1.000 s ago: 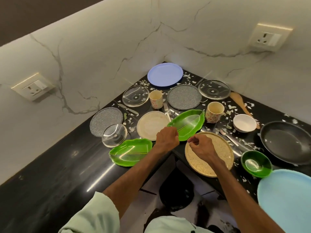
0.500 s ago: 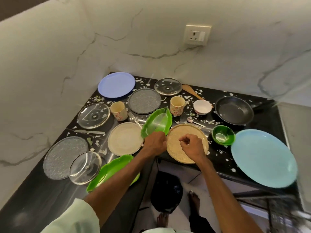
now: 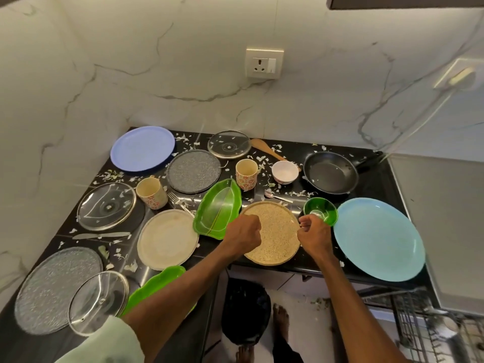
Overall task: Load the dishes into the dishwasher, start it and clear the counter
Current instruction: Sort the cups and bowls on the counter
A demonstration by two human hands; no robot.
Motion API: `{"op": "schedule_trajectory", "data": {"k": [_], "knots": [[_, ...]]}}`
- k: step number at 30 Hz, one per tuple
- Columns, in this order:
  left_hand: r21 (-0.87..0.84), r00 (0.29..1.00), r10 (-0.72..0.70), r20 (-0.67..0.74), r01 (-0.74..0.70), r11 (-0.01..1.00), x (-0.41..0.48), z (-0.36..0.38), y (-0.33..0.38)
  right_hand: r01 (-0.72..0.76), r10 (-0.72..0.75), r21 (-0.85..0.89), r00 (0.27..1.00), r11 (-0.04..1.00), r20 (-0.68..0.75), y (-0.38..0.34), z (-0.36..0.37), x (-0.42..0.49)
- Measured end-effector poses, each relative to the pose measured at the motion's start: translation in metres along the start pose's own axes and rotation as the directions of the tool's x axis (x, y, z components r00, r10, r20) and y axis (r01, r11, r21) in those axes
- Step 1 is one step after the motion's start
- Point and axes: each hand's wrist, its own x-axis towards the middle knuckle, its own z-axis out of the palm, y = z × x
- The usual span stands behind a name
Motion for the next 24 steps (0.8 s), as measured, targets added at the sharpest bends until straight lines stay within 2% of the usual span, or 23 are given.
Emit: {"op": "schedule_trajectory", "data": {"k": [3, 8, 12, 14, 17, 21, 24], "knots": [[0.014, 1.0, 0.011, -0.015, -0.011, 1.0, 0.019, 0.001, 0.003, -0.014, 0.013, -0.032, 0.999, 0.999, -0.034, 0.004, -0.007, 0.018], [0.031, 0.995, 0.002, -0.095, 0.001, 1.0, 0.052, 0.0, 0.011, 0.016, -0.017, -0.114, 1.0, 0.993, -0.01, 0.004, -0.011, 0.048], [0.026, 0.994, -0.038, -0.099, 0.041, 0.999, 0.083, -0.002, 0.024, -0.041, 0.029, -0.233, 0.998, 0.972, -0.055, -0.003, -0.015, 0.058], [-0.001, 0.996, -0.065, -0.055, 0.065, 0.998, 0.1, 0.0, 0.034, -0.11, 0.085, -0.401, 0.993, 0.91, -0.079, 0.004, -0.019, 0.056], [0.013, 0.991, -0.109, 0.074, 0.109, 0.994, 0.128, 0.007, 0.055, -0.146, 0.19, -0.509, 0.981, 0.848, 0.036, 0.025, -0.02, 0.053], [0.04, 0.981, -0.138, 0.139, 0.134, 0.99, 0.167, 0.022, 0.077, -0.123, 0.2, -0.438, 0.971, 0.89, 0.135, 0.051, -0.011, 0.055], [0.001, 0.965, -0.201, 0.167, 0.204, 0.979, 0.186, 0.03, 0.086, -0.08, 0.118, -0.352, 0.989, 0.933, 0.088, 0.065, -0.007, 0.059]]}}
